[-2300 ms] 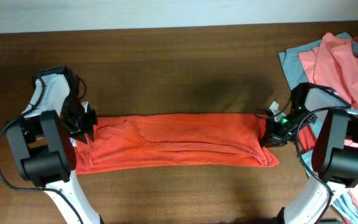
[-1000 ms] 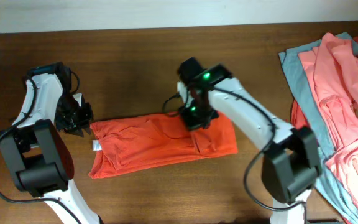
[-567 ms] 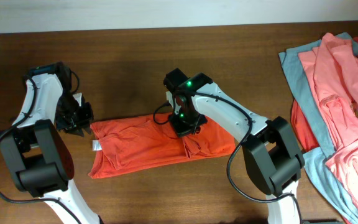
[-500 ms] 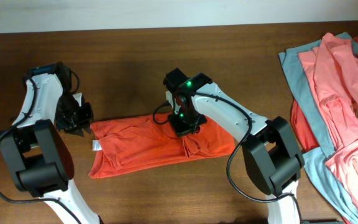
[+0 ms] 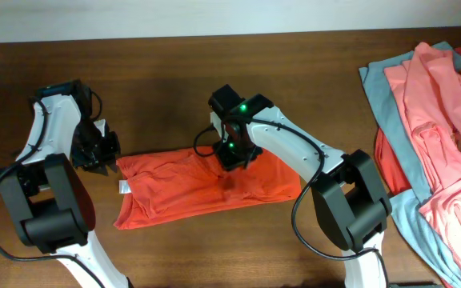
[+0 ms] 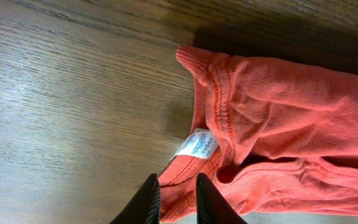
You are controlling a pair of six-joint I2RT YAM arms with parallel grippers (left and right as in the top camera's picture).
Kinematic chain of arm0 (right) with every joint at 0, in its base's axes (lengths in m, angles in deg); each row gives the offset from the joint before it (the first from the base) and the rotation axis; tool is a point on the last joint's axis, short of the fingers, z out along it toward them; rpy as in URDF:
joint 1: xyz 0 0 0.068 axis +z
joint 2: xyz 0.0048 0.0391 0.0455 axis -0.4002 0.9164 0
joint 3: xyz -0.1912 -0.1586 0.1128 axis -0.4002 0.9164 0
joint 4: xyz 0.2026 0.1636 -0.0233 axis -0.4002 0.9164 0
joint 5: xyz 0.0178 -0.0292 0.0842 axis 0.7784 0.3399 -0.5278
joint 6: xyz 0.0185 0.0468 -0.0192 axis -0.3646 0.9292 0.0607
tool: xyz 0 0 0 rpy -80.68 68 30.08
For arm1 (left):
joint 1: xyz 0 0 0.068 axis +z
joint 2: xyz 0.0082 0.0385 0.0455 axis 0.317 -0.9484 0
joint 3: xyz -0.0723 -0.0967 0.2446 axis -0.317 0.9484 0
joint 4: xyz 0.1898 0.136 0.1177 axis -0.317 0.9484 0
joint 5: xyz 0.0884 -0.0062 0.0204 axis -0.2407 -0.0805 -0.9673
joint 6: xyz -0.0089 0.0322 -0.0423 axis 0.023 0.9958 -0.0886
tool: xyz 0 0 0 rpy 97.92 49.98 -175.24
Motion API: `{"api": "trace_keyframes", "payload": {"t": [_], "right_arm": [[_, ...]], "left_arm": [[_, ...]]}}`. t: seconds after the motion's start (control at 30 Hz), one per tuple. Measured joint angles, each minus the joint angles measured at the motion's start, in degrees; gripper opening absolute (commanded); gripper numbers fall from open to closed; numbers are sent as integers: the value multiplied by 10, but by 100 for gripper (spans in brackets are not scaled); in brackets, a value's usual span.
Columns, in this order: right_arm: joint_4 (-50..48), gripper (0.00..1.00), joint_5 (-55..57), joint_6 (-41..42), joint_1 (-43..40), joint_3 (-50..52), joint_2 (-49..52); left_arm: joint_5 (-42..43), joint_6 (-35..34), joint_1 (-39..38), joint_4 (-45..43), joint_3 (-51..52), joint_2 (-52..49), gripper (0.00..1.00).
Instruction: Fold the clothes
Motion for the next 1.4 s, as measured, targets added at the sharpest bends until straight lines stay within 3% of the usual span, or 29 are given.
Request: {"api": "trace_keyframes", "payload": {"t": [0.13,0.57,0.87,1.03,1.13,1.33,1.4], "right_arm": [[-6,56,3,-15,-2,0,0],[122,55,47,-18,-45,-38,-39],[51,58,45,-19,-23,23,-39],[-22,34,45,-20,-23,81,-39],[-42,5,45,-14,-23,89,-39],[-85,4,78,1,-23,91,-39],[-151,16,99,6,-23,92,-39]], "left_arm": [[0,0,0,0,0,0,21],[0,0,0,0,0,0,20],[0,0,0,0,0,0,21],[0,0,0,0,0,0,21],[0,0,0,0,0,0,21],[0,0,0,0,0,0,20],[0,0,0,0,0,0,21]]}}
